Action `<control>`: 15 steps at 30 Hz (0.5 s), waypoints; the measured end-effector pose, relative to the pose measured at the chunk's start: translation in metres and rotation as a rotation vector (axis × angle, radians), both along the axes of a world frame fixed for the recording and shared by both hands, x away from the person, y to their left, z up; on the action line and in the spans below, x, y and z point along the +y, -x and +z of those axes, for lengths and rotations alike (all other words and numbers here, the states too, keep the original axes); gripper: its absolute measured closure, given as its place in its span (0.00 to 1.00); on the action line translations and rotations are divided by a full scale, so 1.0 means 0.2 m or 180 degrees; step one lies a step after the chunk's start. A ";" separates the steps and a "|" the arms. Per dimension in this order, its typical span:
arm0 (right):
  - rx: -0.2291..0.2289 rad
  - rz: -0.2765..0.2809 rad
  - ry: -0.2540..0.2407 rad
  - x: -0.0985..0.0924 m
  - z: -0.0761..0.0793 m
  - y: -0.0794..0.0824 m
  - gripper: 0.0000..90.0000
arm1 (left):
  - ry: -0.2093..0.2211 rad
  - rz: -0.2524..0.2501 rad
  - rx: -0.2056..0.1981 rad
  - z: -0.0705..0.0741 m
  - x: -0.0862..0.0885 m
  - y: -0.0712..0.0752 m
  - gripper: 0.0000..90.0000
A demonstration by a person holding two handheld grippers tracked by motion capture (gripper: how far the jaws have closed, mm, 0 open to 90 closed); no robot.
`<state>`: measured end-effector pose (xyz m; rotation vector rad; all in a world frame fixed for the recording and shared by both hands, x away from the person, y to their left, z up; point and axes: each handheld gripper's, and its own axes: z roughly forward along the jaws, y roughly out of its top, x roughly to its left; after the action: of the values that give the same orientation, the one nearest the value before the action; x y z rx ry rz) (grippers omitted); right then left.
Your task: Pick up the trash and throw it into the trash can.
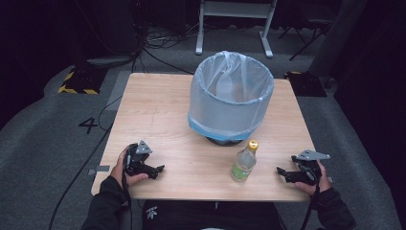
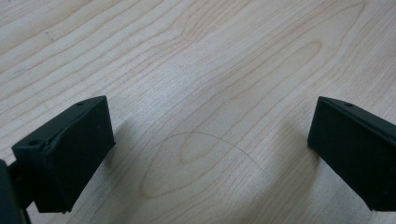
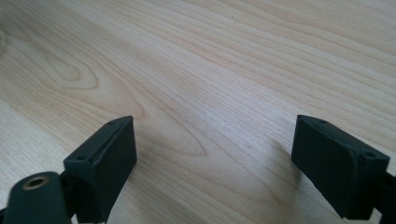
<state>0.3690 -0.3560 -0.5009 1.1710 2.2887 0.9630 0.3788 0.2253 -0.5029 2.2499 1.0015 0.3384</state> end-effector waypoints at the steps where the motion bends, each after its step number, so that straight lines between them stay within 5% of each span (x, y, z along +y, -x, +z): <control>1: 0.0009 0.0018 0.0001 0.00 0.00 0.00 0.16 | 0.0001 0.0001 0.0001 0.00 0.00 0.00 0.00; 15: -0.0047 0.0346 -0.0007 0.04 0.06 0.04 0.19 | 0.0003 0.0001 0.0002 0.00 0.00 0.00 0.01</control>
<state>0.3603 -0.3474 -0.4892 1.0461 2.3608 1.0099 0.3787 0.2252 -0.5030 2.2491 1.0020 0.3374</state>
